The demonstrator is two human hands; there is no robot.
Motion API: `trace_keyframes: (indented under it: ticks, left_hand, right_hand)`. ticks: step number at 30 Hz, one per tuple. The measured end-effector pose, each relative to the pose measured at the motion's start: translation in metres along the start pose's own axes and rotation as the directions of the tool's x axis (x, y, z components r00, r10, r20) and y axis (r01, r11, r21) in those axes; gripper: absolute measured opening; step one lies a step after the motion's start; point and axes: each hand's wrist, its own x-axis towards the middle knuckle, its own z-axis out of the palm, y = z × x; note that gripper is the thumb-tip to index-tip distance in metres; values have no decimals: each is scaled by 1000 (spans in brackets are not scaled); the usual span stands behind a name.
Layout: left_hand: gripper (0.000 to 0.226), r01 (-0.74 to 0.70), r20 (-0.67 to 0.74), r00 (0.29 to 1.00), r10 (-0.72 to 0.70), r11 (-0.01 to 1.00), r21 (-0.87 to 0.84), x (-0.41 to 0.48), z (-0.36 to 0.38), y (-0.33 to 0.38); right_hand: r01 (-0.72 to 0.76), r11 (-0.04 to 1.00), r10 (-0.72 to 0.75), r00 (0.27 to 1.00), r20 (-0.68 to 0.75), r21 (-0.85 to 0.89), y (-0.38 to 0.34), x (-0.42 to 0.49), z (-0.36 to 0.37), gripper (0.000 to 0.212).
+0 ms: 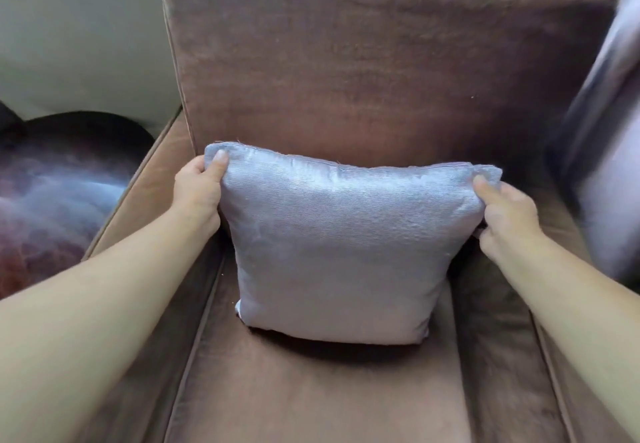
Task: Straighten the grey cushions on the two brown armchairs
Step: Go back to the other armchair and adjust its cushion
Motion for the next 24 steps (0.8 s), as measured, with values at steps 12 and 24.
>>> trace_keyframes:
  ticks: [12, 24]
  left_hand:
    - [20, -9, 53, 999, 8, 1000, 29, 14, 11, 8]
    - [97, 17, 247, 968, -49, 991, 131, -47, -1, -41]
  right_hand:
    - [8, 999, -7, 999, -41, 37, 2, 11, -18, 17]
    - [-13, 1000, 10, 971, 237, 9, 40, -31, -25, 104]
